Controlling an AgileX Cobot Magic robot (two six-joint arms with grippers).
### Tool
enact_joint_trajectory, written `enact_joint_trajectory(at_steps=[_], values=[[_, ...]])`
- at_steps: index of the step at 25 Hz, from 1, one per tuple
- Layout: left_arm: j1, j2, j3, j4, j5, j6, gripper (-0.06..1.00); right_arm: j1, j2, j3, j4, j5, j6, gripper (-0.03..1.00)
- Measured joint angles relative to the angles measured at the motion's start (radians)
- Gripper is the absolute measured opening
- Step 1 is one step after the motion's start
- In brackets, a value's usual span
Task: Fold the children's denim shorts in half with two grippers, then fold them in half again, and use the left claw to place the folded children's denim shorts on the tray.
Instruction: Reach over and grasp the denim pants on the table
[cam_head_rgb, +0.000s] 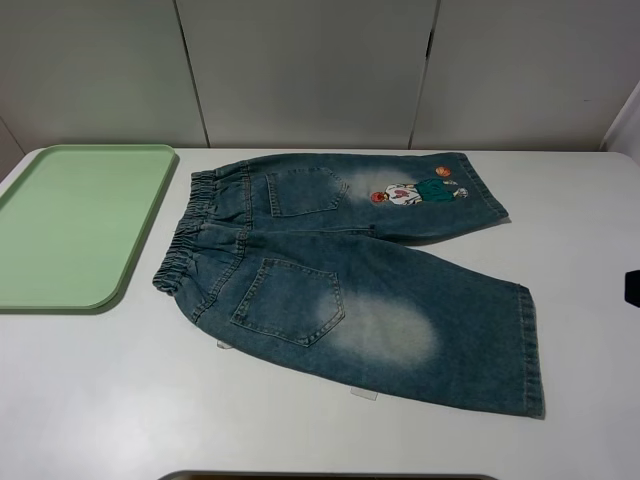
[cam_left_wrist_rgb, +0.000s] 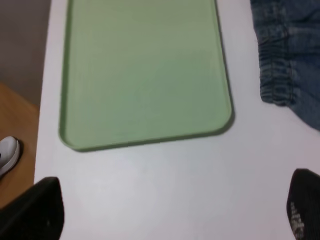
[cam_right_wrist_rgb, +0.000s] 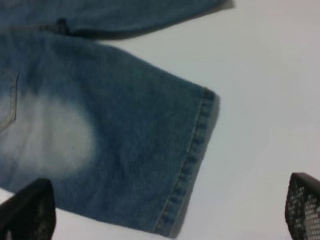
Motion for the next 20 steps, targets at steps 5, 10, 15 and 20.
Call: enact_joint_trajectory(at_steps=[5,10,15,20], values=[[-0.122,0.225,-0.074,-0.011,-0.020,0.084,0.88,0.056,0.155,-0.031,0.005,-0.034,-0.089,0.69],[-0.378,0.421,-0.083,-0.011,-0.030,0.255,0.88,0.159,0.312,-0.119,0.001,-0.055,-0.181,0.69],[-0.581,0.609,-0.083,-0.011,-0.033,0.388,0.88,0.299,0.480,-0.165,-0.003,-0.076,-0.337,0.69],[-0.622,0.775,-0.083,-0.016,-0.042,0.497,0.86,0.407,0.626,-0.165,-0.009,-0.159,-0.481,0.69]])
